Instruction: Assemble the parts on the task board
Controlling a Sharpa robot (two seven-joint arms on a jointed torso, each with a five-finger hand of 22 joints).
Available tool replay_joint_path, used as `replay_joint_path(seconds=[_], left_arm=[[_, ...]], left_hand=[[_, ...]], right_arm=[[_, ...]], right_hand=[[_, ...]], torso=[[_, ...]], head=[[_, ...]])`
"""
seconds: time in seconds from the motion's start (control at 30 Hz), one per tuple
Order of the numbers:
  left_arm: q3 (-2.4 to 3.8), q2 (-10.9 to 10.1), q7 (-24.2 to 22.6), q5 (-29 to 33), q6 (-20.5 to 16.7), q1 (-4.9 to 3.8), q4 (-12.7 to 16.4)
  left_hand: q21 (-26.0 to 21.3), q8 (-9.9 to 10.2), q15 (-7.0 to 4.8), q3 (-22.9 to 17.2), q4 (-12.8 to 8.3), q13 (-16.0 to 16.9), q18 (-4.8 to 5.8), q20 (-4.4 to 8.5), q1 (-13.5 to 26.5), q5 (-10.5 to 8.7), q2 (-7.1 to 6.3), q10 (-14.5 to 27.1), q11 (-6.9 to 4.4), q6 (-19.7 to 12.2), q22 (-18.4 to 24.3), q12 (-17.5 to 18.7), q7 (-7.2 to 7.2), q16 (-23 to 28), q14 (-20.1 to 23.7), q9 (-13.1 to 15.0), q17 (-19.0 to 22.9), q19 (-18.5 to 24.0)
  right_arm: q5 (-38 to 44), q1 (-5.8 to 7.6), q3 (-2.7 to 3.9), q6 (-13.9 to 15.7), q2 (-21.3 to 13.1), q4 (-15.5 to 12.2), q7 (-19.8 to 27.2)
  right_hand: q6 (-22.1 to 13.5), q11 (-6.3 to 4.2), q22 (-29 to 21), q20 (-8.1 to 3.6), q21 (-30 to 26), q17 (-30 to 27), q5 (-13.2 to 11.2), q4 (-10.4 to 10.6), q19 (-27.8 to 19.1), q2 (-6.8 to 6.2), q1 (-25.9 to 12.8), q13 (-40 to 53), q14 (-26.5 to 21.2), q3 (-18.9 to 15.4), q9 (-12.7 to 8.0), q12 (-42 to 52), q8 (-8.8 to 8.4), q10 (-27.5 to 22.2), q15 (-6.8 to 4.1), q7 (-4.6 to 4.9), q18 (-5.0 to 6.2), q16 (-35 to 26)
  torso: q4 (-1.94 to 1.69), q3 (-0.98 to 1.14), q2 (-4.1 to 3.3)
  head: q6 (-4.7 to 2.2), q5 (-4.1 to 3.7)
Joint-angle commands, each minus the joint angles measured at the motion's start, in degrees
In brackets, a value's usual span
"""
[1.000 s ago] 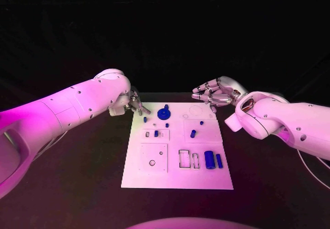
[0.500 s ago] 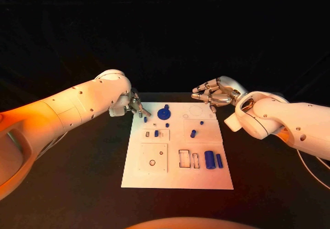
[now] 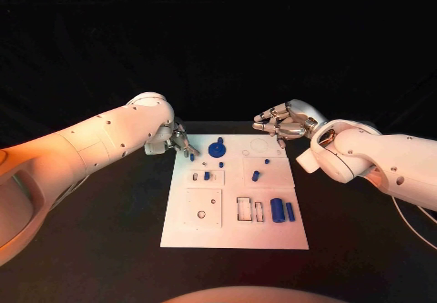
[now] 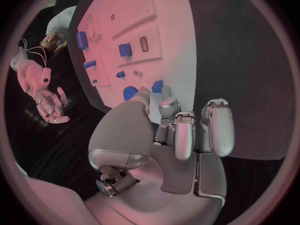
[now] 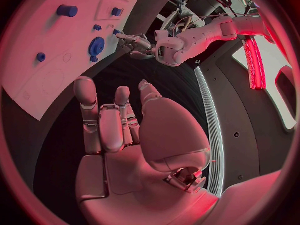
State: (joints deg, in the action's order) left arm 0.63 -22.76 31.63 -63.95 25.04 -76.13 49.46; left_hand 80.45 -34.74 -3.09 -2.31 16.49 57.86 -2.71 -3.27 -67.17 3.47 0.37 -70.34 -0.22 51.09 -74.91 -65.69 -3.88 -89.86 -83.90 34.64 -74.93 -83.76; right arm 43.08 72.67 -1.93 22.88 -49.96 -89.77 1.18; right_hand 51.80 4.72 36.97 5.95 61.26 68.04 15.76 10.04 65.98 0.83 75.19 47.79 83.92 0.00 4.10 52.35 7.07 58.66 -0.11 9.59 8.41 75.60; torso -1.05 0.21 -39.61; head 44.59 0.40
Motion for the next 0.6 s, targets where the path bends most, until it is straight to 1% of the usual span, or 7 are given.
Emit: replay_joint_path(seconds=[0.03, 0.07, 0.33, 0.6], left_arm=[[-0.03, 0.2, -0.9, 0.5, 1.4, 0.06, -0.3], [-0.04, 0.3, -0.9, 0.5, 1.4, 0.08, -0.3], [-0.07, 0.5, -1.1, 0.5, 0.8, 0.16, -0.6], [-0.08, 0.5, -1.5, 1.0, -0.7, 0.17, -0.6]], left_hand=[[0.3, -0.4, -0.44, 0.1, -0.1, 0.1, -0.07, 0.37, -0.5, 0.15, 0.39, -0.6, 0.03, 0.1, -6.0, -0.3, 0.13, -0.1, -6.1, 0.2, -15.1, -0.6], [0.3, -0.4, -0.46, 0.1, -0.1, 0.2, -0.06, 0.39, -0.6, 0.16, 0.47, -0.6, 0.01, 0.1, -6.0, -0.3, 0.14, -0.1, -6.1, 0.2, -15.1, -0.6], [0.4, -0.6, -0.53, -0.1, -0.2, 0.3, -0.03, 0.47, -1.2, 0.17, 0.84, -0.7, -0.06, 0.1, -6.2, -0.4, 0.21, -0.1, -6.1, 0.4, -15.1, -0.7], [0.5, -1.1, -0.70, -0.9, -0.5, 0.4, 0.02, 0.66, -2.9, 0.21, 2.45, -1.0, -0.24, -0.2, -6.4, -0.7, 0.41, -0.1, -6.1, 0.9, -15.1, -0.8]], right_arm=[[0.3, -0.04, 0.00, -0.4, 0.1, 0.0, 0.5], [0.3, -0.04, 0.00, -0.4, 0.1, 0.0, 0.5], [0.3, -0.04, 0.00, -0.4, 0.2, 0.0, 0.6], [0.3, -0.04, 0.00, -0.4, 0.2, 0.0, 0.6]], right_hand=[[-0.3, -0.14, 0.1, 0.07, -0.3, 0.2, 0.2, -0.1, 0.0, 0.00, 0.4, 0.0, -0.1, -0.3, 0.0, 0.2, 0.29, -0.3, 0.18, -0.04, 0.95, -0.2], [-0.3, -0.14, 0.1, 0.07, -0.3, 0.2, 0.2, -0.1, 0.0, 0.00, 0.4, 0.0, -0.1, -0.3, 0.0, 0.2, 0.29, -0.3, 0.18, -0.04, 0.95, -0.2], [-0.3, -0.15, 0.1, 0.07, -0.2, 0.2, 0.2, -0.1, 0.0, 0.02, 0.4, 0.0, -0.1, -0.4, 0.0, 0.3, 0.30, -0.3, 0.18, -0.04, 0.94, -0.1], [-0.2, -0.16, 0.2, 0.07, -0.2, 0.4, 0.3, -0.1, 0.1, 0.12, 0.6, 0.1, 0.0, -0.4, 0.0, 0.4, 0.33, -0.2, 0.16, -0.05, 0.92, 0.0]], torso=[[0.02, 0.01, -0.03], [0.00, 0.02, 0.00], [-0.05, 0.00, 0.00], [-0.03, 0.02, -0.01]], head=[[0.11, 0.01], [0.22, 0.01], [0.21, -0.02], [0.24, -0.08]])
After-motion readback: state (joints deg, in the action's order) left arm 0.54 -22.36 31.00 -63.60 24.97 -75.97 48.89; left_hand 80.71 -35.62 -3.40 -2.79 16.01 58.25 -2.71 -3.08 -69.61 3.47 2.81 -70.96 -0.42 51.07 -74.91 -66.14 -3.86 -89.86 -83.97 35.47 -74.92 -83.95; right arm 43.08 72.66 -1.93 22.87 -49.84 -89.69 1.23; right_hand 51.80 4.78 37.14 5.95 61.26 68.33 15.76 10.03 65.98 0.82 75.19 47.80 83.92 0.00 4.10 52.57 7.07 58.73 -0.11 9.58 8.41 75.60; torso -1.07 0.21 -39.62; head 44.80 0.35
